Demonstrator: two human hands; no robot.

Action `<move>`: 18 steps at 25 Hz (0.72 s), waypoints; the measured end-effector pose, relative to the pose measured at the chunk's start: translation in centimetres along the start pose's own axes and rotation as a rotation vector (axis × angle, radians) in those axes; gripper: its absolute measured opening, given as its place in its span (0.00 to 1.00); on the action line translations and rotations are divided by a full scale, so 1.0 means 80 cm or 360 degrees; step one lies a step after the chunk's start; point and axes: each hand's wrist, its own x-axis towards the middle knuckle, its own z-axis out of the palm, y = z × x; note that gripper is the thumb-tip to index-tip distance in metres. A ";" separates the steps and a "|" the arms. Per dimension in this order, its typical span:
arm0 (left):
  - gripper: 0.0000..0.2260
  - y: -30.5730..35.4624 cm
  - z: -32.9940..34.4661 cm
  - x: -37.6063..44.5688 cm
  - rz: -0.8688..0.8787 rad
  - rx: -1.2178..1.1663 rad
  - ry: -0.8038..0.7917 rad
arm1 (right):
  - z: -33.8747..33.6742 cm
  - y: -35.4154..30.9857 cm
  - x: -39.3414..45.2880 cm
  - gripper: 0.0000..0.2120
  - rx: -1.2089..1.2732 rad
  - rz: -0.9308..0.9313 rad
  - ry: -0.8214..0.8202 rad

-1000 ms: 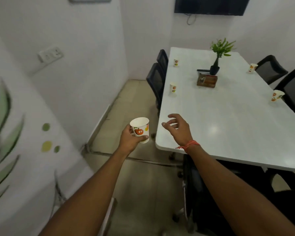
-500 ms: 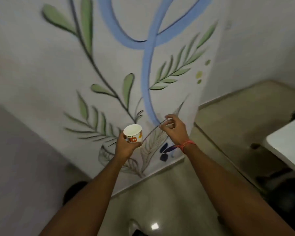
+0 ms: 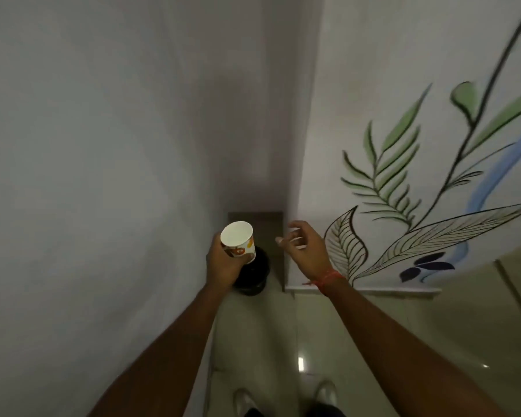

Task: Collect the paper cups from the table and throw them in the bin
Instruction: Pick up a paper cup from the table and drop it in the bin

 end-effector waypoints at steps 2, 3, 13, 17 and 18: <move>0.37 -0.047 -0.018 0.027 -0.0043 0.0047 0.0035 | 0.057 0.019 0.013 0.22 -0.0026 0.0026 -0.0091; 0.37 -0.069 -0.019 0.043 -0.0058 0.0076 0.0031 | 0.078 0.032 0.023 0.22 0.0010 0.0059 -0.0105; 0.46 -0.279 0.091 0.247 -0.0179 0.0147 -0.0222 | 0.190 0.248 0.181 0.21 0.0163 0.0182 -0.0009; 0.43 -0.291 0.085 0.245 -0.0334 -0.0048 -0.0243 | 0.180 0.259 0.162 0.17 0.0127 0.0227 -0.0041; 0.39 -0.275 0.079 0.237 -0.0365 -0.0098 -0.0260 | 0.172 0.244 0.156 0.16 0.0130 0.0220 -0.0036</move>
